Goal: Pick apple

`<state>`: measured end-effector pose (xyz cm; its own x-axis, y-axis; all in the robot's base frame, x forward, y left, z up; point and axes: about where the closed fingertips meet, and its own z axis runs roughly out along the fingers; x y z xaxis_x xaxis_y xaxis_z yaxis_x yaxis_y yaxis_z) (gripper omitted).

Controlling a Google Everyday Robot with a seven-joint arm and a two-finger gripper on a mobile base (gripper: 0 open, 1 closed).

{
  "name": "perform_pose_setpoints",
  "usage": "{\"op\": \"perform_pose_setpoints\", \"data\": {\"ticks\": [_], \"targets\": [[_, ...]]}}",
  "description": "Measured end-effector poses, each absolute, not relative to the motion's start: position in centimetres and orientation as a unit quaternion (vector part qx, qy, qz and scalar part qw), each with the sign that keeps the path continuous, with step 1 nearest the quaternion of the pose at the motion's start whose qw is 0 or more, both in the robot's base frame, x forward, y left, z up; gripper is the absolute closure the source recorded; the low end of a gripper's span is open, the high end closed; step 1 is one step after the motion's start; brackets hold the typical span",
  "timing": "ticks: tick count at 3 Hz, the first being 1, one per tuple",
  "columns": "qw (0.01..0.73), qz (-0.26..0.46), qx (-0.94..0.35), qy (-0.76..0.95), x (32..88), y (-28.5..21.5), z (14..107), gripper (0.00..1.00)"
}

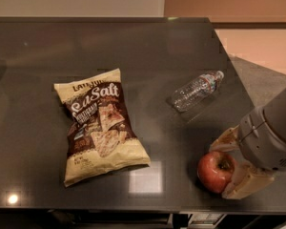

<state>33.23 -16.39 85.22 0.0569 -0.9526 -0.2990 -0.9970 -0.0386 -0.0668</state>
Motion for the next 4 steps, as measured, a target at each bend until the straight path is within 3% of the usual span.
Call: {"op": "perform_pose_setpoints", "data": {"ticks": [1,2,4], "targets": [[0.138,0.089,-0.715,0.680,33.8,-16.1,87.2,0.87],[0.152,0.090,-0.716,0.676,35.0,-15.6,90.5,1.00],[0.172,0.080,-0.714,0.675,37.6,-15.2,97.2,1.00]]}}
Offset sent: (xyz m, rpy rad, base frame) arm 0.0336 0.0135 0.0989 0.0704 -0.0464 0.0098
